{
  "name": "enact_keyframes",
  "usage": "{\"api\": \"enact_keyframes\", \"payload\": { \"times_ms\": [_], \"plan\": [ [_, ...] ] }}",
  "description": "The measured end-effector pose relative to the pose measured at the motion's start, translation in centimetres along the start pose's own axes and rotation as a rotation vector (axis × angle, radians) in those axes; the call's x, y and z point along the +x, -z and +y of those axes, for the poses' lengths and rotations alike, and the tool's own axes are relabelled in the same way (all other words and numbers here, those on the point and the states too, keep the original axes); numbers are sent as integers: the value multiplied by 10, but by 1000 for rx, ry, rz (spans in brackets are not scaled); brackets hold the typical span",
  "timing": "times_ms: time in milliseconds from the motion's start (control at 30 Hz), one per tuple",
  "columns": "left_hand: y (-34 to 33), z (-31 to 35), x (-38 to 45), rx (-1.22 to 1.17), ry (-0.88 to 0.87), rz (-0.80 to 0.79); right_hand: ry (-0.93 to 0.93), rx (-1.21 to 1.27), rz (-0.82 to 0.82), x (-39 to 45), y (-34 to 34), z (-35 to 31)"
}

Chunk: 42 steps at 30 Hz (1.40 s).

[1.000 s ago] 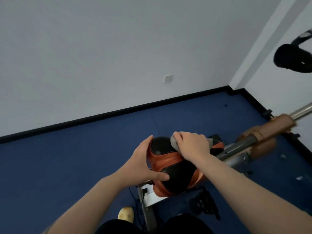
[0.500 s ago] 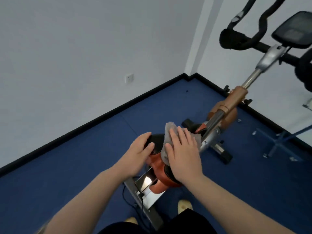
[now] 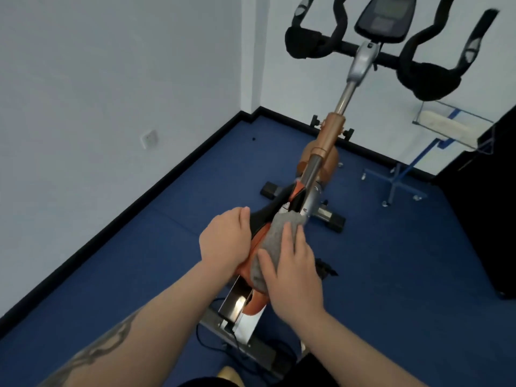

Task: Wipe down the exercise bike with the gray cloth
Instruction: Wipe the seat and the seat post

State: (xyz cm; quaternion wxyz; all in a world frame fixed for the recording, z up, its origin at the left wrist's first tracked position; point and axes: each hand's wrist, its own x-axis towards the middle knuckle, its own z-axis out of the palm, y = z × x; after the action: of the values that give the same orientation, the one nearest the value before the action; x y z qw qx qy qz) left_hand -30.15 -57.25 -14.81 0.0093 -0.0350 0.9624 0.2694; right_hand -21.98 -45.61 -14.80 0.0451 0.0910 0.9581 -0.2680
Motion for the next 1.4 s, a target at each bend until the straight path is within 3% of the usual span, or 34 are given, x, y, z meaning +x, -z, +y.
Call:
{"api": "enact_keyframes", "payload": {
  "times_ms": [133,267,367,533,700,867,1067,1167,1267,1400],
  "plan": [
    [-1,-2,0,-8,3,-20,-355,249,-83,54,17,-1],
    [-2,-4,0,-31,8,-3,-284,429,125,-2,-3,-7],
    [-4,-6,0,-39,-12,15,-298,521,174,-13,-11,-7],
    [-5,-8,1,-37,-23,13,-421,495,-6,42,16,2],
    [-5,-9,0,-42,-37,19,-281,303,94,0,0,-10],
    [-5,-7,1,-34,-19,9,-538,263,-127,80,26,-12],
    [-6,-8,0,-40,7,34,-314,151,-4,56,9,-10],
    [-7,-6,1,-26,29,42,-401,273,-36,94,15,-5],
    [-7,-6,0,-19,56,38,-486,473,87,133,19,-3],
    [-8,-4,-2,-30,127,52,-282,282,47,105,-1,5]
  ]
}}
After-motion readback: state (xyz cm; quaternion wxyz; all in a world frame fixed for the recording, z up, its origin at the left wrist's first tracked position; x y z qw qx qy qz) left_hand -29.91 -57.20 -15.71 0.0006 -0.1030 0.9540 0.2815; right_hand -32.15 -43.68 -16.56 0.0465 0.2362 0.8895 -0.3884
